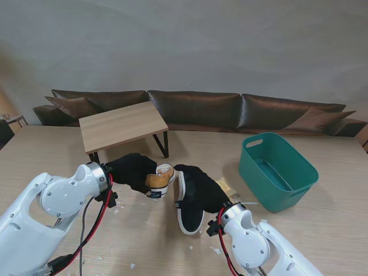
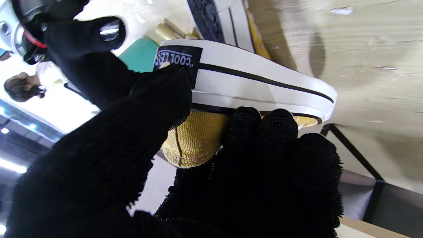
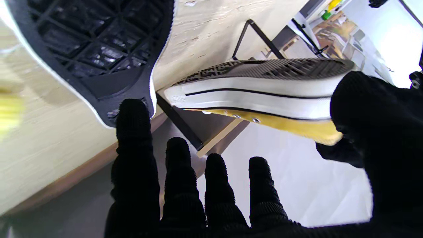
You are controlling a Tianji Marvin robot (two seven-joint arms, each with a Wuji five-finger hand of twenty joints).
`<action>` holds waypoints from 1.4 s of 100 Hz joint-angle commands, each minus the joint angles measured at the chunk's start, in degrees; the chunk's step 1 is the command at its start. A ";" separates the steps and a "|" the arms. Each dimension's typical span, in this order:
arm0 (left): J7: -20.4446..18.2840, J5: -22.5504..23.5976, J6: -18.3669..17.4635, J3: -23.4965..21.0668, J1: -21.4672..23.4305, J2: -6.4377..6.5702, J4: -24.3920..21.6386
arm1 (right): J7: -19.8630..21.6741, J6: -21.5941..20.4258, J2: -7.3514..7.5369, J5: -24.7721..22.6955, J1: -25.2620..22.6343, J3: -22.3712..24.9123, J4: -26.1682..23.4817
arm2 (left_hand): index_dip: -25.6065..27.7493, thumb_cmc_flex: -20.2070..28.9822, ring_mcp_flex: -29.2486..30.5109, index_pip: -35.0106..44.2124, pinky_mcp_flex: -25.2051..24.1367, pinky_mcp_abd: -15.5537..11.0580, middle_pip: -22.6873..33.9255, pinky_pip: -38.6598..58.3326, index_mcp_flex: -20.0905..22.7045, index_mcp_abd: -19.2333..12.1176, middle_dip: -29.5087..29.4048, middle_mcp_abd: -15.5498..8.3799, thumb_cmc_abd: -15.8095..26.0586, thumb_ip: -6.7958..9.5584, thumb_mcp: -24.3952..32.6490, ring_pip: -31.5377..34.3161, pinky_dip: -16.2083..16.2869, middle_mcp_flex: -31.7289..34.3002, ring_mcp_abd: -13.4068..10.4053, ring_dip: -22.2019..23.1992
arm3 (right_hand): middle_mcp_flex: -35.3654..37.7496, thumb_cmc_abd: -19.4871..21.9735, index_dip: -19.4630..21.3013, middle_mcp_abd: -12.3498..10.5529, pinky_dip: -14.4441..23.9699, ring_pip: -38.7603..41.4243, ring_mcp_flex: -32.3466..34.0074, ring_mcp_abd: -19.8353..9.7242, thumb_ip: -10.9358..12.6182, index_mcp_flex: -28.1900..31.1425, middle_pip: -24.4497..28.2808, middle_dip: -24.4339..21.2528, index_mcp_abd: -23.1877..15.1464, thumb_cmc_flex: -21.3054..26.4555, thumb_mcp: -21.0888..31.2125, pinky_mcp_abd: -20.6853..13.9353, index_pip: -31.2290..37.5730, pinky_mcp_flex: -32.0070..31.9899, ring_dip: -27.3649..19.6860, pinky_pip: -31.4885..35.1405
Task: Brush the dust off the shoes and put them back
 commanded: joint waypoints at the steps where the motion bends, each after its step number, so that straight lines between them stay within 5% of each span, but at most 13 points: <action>1: -1.38 -0.55 0.39 -0.18 -1.18 -0.04 -0.69 | -0.67 0.93 -0.59 -1.21 -0.07 -1.02 0.22 | 9.44 6.90 2.03 22.80 -0.41 -1.52 2.04 1.04 3.35 11.98 2.39 -5.37 3.55 6.13 7.63 2.09 0.34 0.24 -2.76 0.82 | -1.93 -4.11 -2.68 -0.62 2.73 -0.80 -2.17 -1.14 -1.83 -2.50 -2.51 -1.58 1.22 -2.38 2.30 -1.74 -4.81 -32.52 -0.30 -3.16; 7: -2.28 -1.89 1.11 0.01 -1.88 0.04 -0.76 | -2.62 2.33 -0.90 -2.78 0.20 -2.01 0.27 | 9.86 6.90 1.94 22.84 -0.63 -1.16 2.03 1.07 3.13 12.02 2.51 -5.29 3.77 6.27 7.69 2.23 0.48 0.26 -2.68 0.88 | -2.16 -3.54 2.94 0.52 5.62 -0.73 -2.66 -0.69 -1.88 -1.70 -5.00 -1.71 3.54 -3.27 2.40 -1.67 -13.71 -32.13 -0.15 -5.55; 19: -4.13 -4.27 2.51 0.41 -3.10 0.23 -1.13 | -6.66 5.02 -1.65 -5.52 0.73 -3.83 0.26 | 10.38 6.83 1.84 22.73 -0.83 -0.81 1.98 1.06 3.01 12.19 2.70 -5.13 4.03 6.36 7.59 2.47 0.69 0.14 -2.70 0.94 | -2.61 -3.23 7.09 1.63 6.55 -0.31 -3.84 -0.06 -1.80 0.08 -8.30 -1.41 6.09 -4.25 2.42 -1.63 -22.64 -32.76 -0.10 -6.43; 48: -6.55 -8.69 4.85 1.52 -5.37 0.39 -2.02 | -9.77 7.65 -2.03 -10.26 3.00 -7.06 0.04 | 11.50 6.90 1.39 22.44 -1.21 -0.99 1.93 1.10 2.59 12.39 3.17 -5.24 4.42 6.46 7.34 2.79 1.14 -0.08 -2.81 0.99 | -4.02 -4.74 6.71 3.72 6.73 1.46 -6.73 0.53 -2.50 0.63 -14.28 -0.40 10.27 -7.60 4.18 -1.35 -24.53 -33.82 0.36 -6.91; 51: -6.64 -8.99 4.96 1.59 -5.55 0.39 -2.09 | -9.92 7.44 -2.10 -10.12 3.00 -7.22 0.02 | 11.55 6.85 1.41 22.41 -1.18 -0.99 1.92 1.11 2.59 12.39 3.21 -5.25 4.49 6.46 7.34 2.82 1.17 -0.09 -2.86 0.98 | -3.83 -5.06 6.50 3.69 6.91 1.81 -6.83 0.63 -2.99 0.66 -15.57 2.81 10.80 -7.97 4.83 -1.21 -24.46 -33.87 0.21 -6.93; 69: -7.96 -11.45 5.99 2.43 -7.04 0.46 -2.05 | -12.29 8.68 -2.72 -11.25 3.85 -9.43 0.58 | 11.98 6.96 1.13 22.33 -1.57 -0.95 1.90 1.06 2.38 12.51 3.39 -5.17 4.74 6.50 7.26 2.91 1.34 -0.16 -2.74 0.96 | -3.48 -5.36 9.01 4.02 7.09 3.43 -5.27 1.72 -2.89 0.47 -12.60 5.48 12.21 -8.30 5.92 -0.36 -23.38 -32.18 0.61 -6.37; 78: -8.57 -11.92 6.28 3.05 -7.72 0.53 -1.90 | -12.82 9.04 -3.27 -9.84 3.87 -10.08 0.62 | 12.13 7.00 1.03 22.24 -1.71 -1.07 1.87 1.06 2.35 12.50 3.49 -5.11 4.80 6.53 7.22 3.01 1.45 -0.23 -2.64 0.99 | -2.69 -4.23 15.37 4.06 7.26 5.20 -3.38 2.42 -2.25 -0.18 -6.54 5.39 11.76 -6.38 4.86 0.21 -16.19 -30.15 0.93 -5.41; 87: -8.67 -12.31 6.38 3.41 -8.11 0.51 -1.79 | -14.46 8.83 -3.90 -8.60 3.48 -10.46 0.70 | 12.30 6.97 0.99 22.26 -1.66 -1.08 1.87 1.15 2.19 12.45 3.55 -5.11 4.83 6.50 7.18 3.04 1.54 -0.26 -2.71 0.99 | -0.40 -2.50 10.91 3.06 7.12 9.19 1.80 3.80 -1.76 2.84 7.97 4.90 10.17 -3.99 4.55 1.43 -0.22 -26.48 2.44 -2.42; 96: -8.69 -12.46 6.51 3.49 -8.34 0.49 -1.81 | -18.09 8.53 -4.78 -8.93 3.69 -11.25 1.67 | 12.40 6.90 0.85 22.22 -1.75 -1.14 1.84 1.14 2.20 12.44 3.68 -5.18 4.95 6.40 6.98 3.02 1.58 -0.45 -2.78 0.96 | 11.75 -0.11 8.31 0.38 5.50 13.95 11.38 4.01 -1.06 12.02 12.49 4.33 8.17 -0.91 5.01 3.50 14.64 -20.70 4.08 4.42; 116: -7.50 -13.56 7.20 2.92 -7.90 0.14 -2.38 | -23.00 7.64 -6.69 -6.85 3.62 -12.13 2.05 | 12.64 6.86 0.92 21.93 -1.99 -0.48 1.30 0.65 2.20 12.23 3.19 -5.31 5.10 5.92 5.91 2.97 1.59 -0.39 -2.94 0.42 | 41.84 2.59 2.88 1.45 -0.74 21.72 33.70 2.20 -0.26 34.55 11.35 4.61 6.70 4.84 9.80 6.15 24.67 -7.13 7.65 31.95; 123: -7.46 -13.07 7.14 2.37 -7.48 0.19 -2.95 | -24.67 7.22 -7.19 -6.85 3.73 -12.55 2.07 | 12.56 6.61 0.69 21.61 -2.07 -0.52 1.08 0.53 1.99 12.00 3.03 -5.62 5.48 5.70 5.42 2.88 1.60 -0.58 -3.30 0.22 | 50.22 0.89 -7.64 0.71 -2.79 25.11 41.50 0.14 -7.92 38.82 10.82 5.06 4.24 9.10 10.33 5.92 33.65 -1.22 9.40 38.95; 130: -6.96 -12.60 7.15 1.85 -6.95 0.12 -3.44 | -26.25 6.63 -7.70 -6.60 3.52 -12.85 1.82 | 12.45 6.59 0.45 21.21 -2.25 -0.77 0.65 0.39 1.73 11.49 2.66 -5.74 5.98 5.25 4.38 2.86 1.60 -0.79 -3.59 -0.10 | 56.98 -1.21 -11.00 0.43 -3.49 27.75 47.49 -0.33 -8.54 42.74 10.19 6.33 3.38 13.16 13.00 5.65 39.26 4.23 11.02 42.58; 140: -6.17 -12.83 7.60 1.09 -6.08 -0.05 -4.14 | -27.57 6.63 -8.26 -6.30 3.28 -13.39 1.13 | 12.30 7.46 -0.98 20.34 -3.66 -1.35 -0.28 0.52 0.98 11.37 2.42 -5.29 7.41 4.74 1.73 2.71 2.02 -1.72 -3.38 -0.78 | 62.94 -2.98 -9.71 0.43 -2.19 37.52 49.45 -2.20 -8.22 46.53 9.76 9.41 2.07 17.18 15.37 4.44 40.46 11.22 16.11 47.07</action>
